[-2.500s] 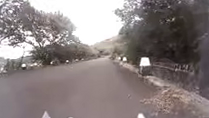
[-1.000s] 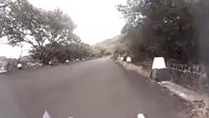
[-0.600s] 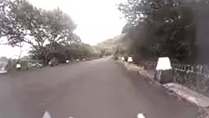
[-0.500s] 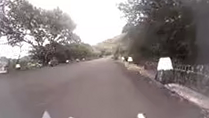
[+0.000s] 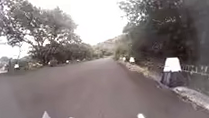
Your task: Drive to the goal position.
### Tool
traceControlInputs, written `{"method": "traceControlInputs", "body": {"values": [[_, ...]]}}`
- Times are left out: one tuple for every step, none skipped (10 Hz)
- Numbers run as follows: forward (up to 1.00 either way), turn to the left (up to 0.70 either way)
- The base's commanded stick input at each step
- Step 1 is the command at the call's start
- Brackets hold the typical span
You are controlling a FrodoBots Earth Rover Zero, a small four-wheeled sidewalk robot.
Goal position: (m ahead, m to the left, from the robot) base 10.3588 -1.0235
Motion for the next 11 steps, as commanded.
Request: {"method": "traceControlInputs", "body": {"values": [[0.50,0.00],[0.50,0.00],[0.50,0.00],[0.50,0.00],[0.50,0.00],[0.50,0.00],[0.50,0.00],[0.50,0.00],[0.50,0.00],[0.50,0.00],[0.50,0.00]]}}
